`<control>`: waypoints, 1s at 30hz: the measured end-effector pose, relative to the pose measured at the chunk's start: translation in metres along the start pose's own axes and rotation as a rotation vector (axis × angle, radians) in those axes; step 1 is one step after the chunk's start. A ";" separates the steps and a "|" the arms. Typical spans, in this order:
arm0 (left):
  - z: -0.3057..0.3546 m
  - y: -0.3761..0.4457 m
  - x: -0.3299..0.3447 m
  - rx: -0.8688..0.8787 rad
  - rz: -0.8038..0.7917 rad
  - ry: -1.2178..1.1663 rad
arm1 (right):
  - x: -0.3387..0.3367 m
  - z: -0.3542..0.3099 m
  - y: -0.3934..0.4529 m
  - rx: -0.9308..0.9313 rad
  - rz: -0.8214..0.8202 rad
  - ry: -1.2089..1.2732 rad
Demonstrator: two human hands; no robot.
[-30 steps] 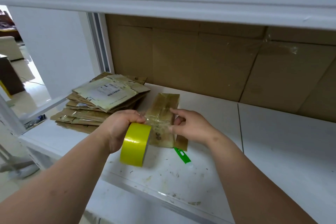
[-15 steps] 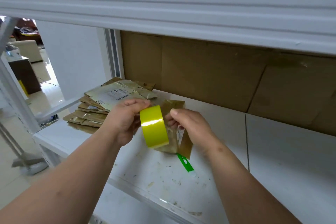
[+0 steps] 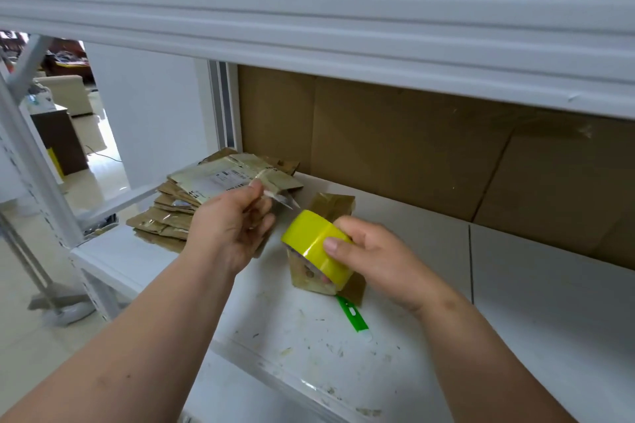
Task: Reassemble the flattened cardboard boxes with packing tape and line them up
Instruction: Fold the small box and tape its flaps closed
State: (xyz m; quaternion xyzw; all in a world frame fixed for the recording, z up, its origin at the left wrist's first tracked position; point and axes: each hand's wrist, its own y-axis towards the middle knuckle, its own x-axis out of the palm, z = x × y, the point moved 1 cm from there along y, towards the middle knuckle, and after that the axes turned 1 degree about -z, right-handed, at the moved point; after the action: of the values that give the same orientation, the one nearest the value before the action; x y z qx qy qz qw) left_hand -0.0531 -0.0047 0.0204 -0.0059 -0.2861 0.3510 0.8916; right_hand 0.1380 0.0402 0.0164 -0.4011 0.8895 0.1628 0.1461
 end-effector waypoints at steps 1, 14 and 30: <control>0.000 0.001 -0.001 0.004 0.012 -0.002 | -0.005 -0.001 -0.003 0.002 0.014 -0.022; -0.045 0.003 -0.001 0.147 0.191 0.173 | -0.069 0.007 -0.002 0.270 0.186 -0.314; -0.086 0.017 -0.013 0.154 0.257 0.476 | -0.068 0.044 0.015 0.421 0.166 -0.431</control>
State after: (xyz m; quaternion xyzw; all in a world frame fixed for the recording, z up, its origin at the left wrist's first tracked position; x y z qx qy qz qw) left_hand -0.0275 0.0166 -0.0616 -0.0566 -0.0381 0.4708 0.8796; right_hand 0.1754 0.1131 0.0062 -0.2444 0.8819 0.0676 0.3974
